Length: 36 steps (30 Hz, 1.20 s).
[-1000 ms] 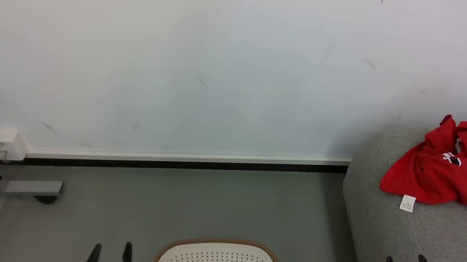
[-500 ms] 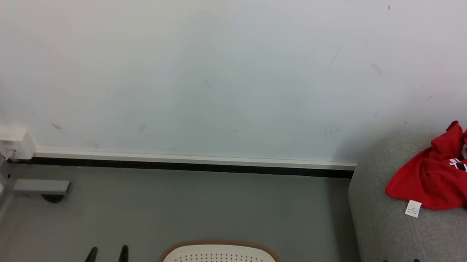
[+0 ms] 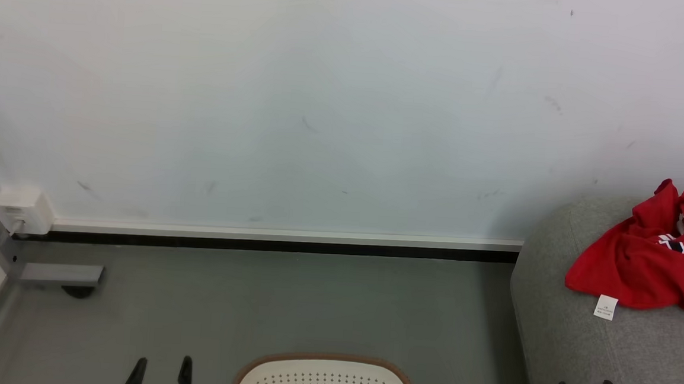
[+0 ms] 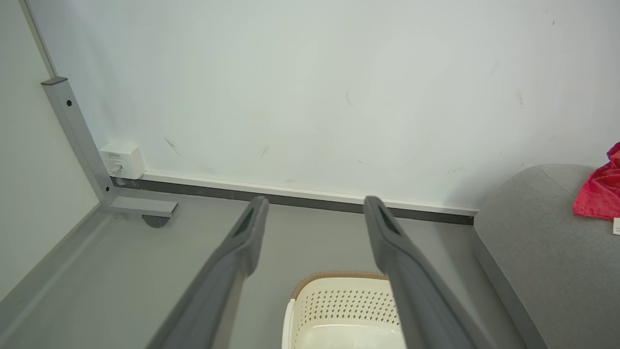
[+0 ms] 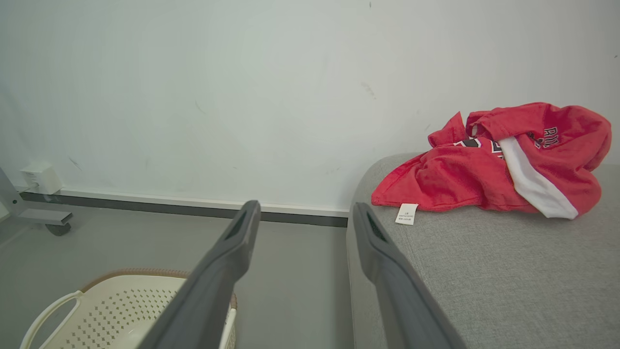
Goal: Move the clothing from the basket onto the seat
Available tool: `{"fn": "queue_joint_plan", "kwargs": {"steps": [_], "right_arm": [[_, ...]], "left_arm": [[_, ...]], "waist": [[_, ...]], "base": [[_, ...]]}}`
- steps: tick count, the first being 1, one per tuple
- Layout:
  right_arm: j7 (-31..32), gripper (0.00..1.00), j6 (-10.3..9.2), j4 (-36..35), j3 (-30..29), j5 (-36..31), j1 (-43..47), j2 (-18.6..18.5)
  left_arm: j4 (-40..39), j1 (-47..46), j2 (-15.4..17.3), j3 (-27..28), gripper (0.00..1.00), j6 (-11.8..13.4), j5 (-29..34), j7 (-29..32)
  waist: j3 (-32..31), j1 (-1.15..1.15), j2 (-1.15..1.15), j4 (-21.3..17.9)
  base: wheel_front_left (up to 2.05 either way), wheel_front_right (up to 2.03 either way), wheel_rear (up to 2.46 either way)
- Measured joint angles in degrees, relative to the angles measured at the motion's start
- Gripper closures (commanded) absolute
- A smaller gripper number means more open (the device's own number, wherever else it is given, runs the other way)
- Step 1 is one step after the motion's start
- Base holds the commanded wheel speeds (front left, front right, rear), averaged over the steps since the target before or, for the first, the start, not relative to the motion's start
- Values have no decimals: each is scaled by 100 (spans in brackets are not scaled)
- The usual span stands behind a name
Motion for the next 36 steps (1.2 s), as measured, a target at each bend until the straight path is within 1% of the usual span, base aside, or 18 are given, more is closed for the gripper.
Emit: {"fn": "queue_joint_plan", "kwargs": {"steps": [8,17,20,21,25,27,36], "right_arm": [[0,0,0,9,16,41,-2,0],[0,0,0,11,1,42,-4,0],[0,0,0,11,-2,42,-3,0],[-1,100,1,16,-1,42,0,1],[5,100,1,198,14,53,74,24],[94,100,1,234,0,186,78,42],[358,100,1,205,-78,1334,-21,47]], "left_arm": [[44,2,-7,48,0,-53,256,0],[85,2,-36,127,0,-80,310,0],[82,1,-46,142,0,-130,353,0],[85,2,-53,135,100,-133,359,0],[274,55,-93,94,100,-136,339,11],[314,62,-114,131,100,-146,191,99],[283,-31,-154,271,100,-247,-890,376]], "waist": [[-15,0,0,-38],[-7,0,0,-62],[-7,0,0,-59],[-6,0,0,-58],[-5,0,0,-60],[1,0,0,-59],[34,0,0,-53]], "base": [[0,0,0],[0,0,0],[0,0,0],[0,0,0],[0,0,0],[0,0,0],[0,0,0]]}}
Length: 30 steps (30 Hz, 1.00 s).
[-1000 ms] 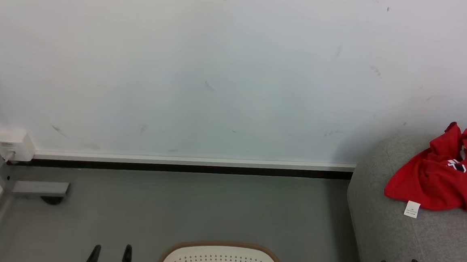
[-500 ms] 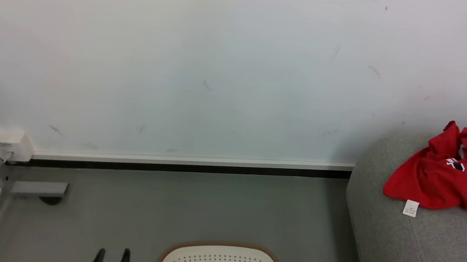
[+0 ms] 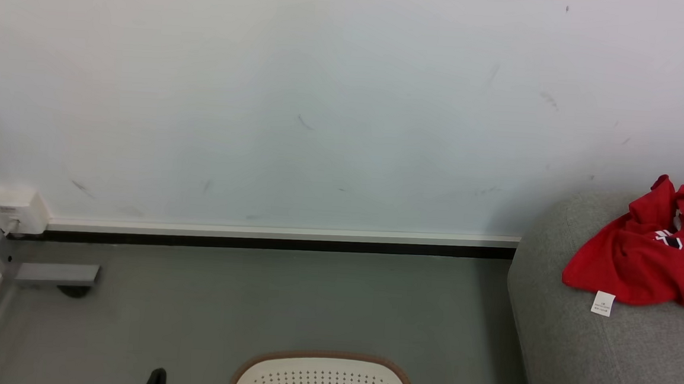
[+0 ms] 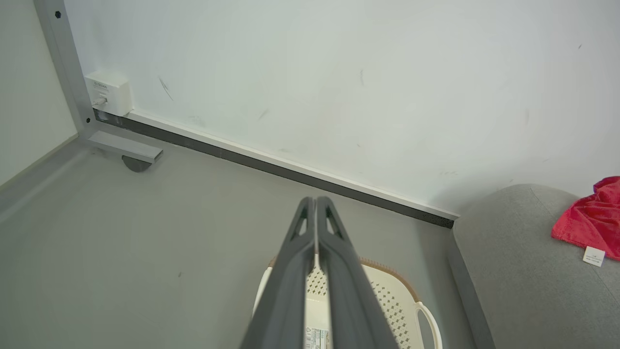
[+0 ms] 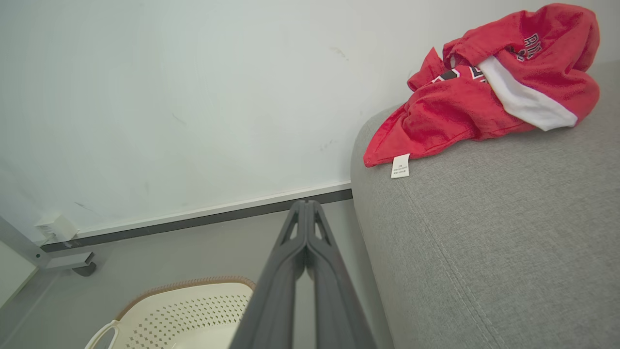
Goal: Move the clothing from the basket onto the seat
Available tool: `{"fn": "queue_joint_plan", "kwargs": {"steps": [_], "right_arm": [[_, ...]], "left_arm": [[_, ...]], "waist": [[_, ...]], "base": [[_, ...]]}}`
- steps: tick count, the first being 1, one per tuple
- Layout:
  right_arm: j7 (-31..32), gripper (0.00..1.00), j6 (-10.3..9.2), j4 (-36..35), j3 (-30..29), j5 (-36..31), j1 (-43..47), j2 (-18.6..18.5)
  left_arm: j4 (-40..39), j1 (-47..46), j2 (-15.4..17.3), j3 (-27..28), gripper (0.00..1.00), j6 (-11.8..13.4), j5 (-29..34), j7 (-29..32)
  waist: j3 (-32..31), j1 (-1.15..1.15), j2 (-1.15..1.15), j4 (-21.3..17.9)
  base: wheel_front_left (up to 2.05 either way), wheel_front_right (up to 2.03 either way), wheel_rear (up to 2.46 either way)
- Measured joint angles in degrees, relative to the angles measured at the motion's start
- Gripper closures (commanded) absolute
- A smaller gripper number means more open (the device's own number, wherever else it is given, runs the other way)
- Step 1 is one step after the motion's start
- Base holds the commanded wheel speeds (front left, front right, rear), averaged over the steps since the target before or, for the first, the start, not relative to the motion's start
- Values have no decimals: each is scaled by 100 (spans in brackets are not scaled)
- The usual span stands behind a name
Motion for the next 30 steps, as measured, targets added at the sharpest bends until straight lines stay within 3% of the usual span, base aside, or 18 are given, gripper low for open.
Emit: {"fn": "queue_joint_plan", "kwargs": {"steps": [30], "right_arm": [[673,100,-1,-160,-185,2728,-383,-1]], "left_arm": [[-171,-364,-59,315,100,-234,-2601,651]], "waist": [[96,0,0,20]], "base": [[0,0,0]]}}
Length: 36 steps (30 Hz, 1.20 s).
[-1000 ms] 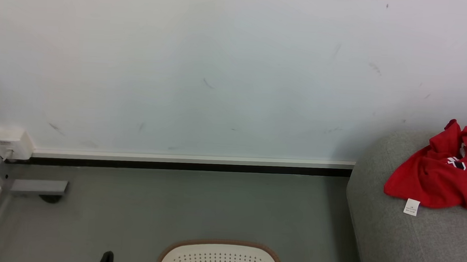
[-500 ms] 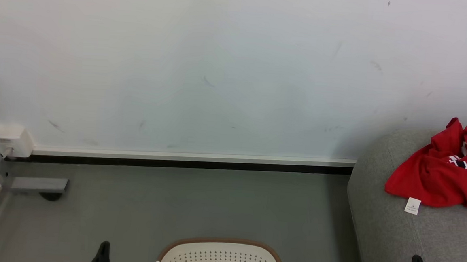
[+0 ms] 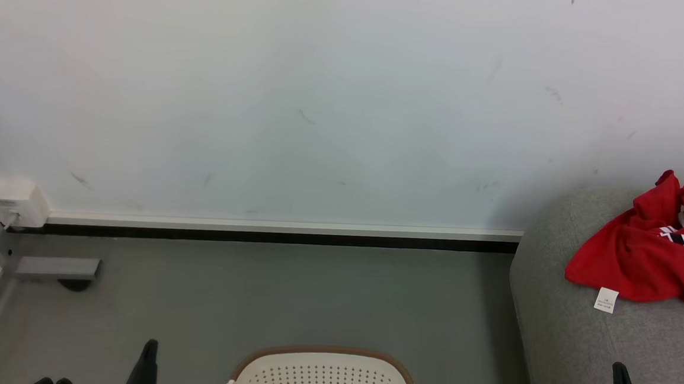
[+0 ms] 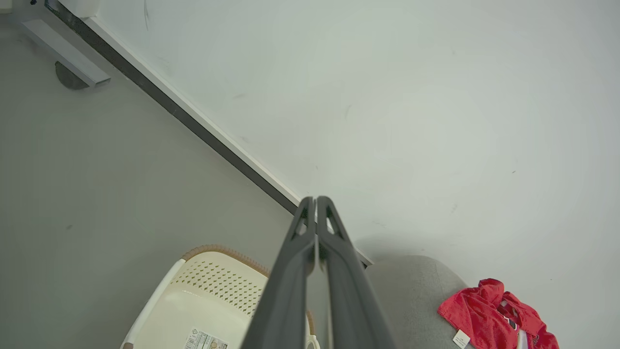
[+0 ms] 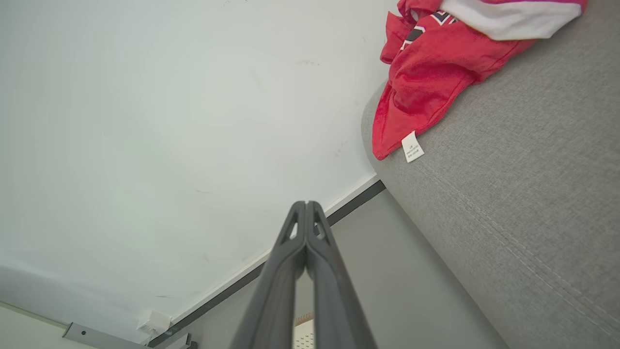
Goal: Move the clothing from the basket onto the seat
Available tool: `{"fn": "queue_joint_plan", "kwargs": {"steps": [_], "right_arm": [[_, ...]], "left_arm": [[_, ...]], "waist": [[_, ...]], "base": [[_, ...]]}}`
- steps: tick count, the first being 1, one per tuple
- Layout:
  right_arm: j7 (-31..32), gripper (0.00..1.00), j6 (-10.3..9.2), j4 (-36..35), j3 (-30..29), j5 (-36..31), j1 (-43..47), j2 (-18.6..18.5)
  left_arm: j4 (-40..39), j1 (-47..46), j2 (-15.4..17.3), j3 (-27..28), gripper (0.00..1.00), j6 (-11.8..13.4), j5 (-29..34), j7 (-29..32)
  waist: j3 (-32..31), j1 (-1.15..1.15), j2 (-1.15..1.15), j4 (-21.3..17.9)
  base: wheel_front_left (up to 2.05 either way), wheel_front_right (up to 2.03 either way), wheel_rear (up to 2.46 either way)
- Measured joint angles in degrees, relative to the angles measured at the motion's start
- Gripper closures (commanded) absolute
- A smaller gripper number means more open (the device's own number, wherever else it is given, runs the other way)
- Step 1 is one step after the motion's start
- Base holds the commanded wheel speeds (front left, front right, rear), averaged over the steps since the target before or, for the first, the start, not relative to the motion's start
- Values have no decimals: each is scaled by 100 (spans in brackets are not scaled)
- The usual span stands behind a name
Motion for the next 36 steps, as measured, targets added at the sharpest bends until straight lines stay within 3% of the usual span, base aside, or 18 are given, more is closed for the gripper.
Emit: {"fn": "queue_joint_plan", "kwargs": {"steps": [36], "right_arm": [[588,100,0,-111,-168,2341,-395,-7]], "left_arm": [[-111,-339,-75,279,100,-220,-2227,587]], "waist": [[116,0,0,24]], "base": [[0,0,0]]}}
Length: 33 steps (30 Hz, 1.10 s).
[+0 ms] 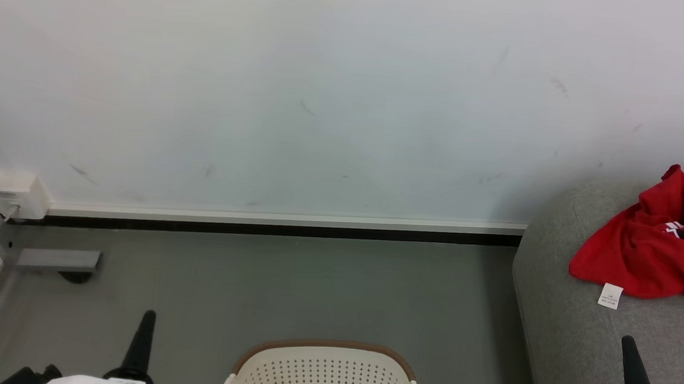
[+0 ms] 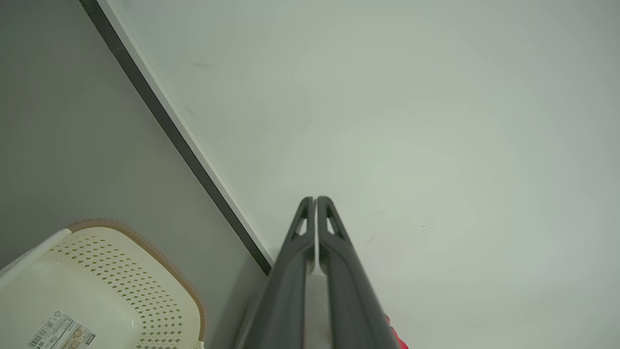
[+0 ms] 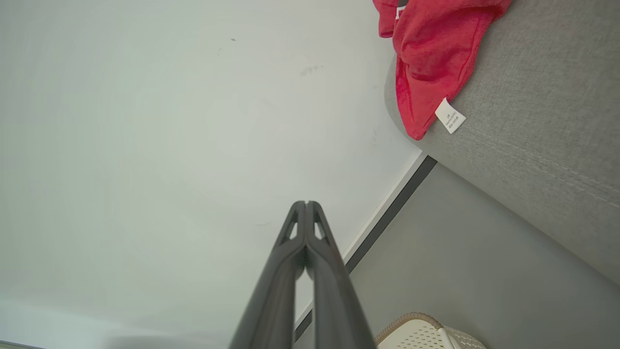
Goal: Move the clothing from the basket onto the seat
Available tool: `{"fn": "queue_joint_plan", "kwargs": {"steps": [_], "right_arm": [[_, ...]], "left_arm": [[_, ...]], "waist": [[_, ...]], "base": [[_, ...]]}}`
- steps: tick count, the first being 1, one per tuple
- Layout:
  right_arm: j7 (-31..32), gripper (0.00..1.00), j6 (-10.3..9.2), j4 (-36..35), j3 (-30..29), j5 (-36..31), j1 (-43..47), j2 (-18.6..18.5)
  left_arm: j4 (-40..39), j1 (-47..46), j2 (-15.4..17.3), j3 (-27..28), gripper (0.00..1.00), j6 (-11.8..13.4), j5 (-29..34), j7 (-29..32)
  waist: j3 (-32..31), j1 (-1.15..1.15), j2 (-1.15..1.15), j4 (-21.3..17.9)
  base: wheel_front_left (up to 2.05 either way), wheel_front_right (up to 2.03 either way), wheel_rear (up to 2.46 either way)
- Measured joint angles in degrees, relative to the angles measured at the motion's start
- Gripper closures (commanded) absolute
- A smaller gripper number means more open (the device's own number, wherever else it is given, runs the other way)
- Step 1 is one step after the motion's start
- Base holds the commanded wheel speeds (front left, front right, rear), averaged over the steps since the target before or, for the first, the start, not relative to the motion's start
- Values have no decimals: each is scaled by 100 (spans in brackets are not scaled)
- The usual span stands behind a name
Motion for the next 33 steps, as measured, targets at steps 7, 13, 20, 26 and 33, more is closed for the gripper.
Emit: {"fn": "queue_joint_plan", "kwargs": {"steps": [7,13,20,26,33], "right_arm": [[94,100,0,-20,-32,370,-47,-1],[180,100,0,-38,-57,670,-98,-3],[252,100,0,-59,-79,996,-155,-4],[321,100,0,-71,-97,1279,-183,-5],[402,100,0,-82,-114,1595,-255,-8]], "left_arm": [[-24,-42,-14,56,100,-32,-360,99],[-43,-97,-25,99,100,-68,-655,177],[-63,-146,-38,135,100,-83,-987,254],[-75,-180,-44,167,100,-124,-1266,327],[-91,-228,-54,204,100,-145,-1562,408]], "waist": [[22,0,0,4],[41,0,0,8],[64,0,0,13],[83,0,0,17],[106,0,0,21]], "base": [[0,0,0],[0,0,0],[0,0,0],[0,0,0],[0,0,0]]}}
